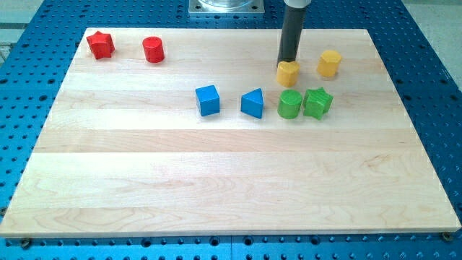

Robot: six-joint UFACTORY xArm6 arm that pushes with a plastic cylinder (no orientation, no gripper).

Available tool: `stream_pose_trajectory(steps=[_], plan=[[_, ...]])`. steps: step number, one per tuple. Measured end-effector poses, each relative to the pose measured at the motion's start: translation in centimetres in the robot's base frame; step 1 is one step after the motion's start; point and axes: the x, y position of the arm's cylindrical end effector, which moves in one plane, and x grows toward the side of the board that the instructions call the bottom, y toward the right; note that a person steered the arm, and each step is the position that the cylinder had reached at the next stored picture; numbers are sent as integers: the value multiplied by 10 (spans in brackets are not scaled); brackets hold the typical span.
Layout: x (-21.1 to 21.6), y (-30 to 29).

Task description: Move the yellow blocks towards the top right of the board

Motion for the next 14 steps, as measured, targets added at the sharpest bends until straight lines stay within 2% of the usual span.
stream_pose_trajectory(steps=[1, 3, 4, 5, 7, 9, 10, 11, 12, 13, 14], plan=[[20, 24], [53, -11], [59, 25], [66, 22], [51, -24], [-5, -113], [46, -108], [49, -117], [68, -93], [73, -43], [38, 8]])
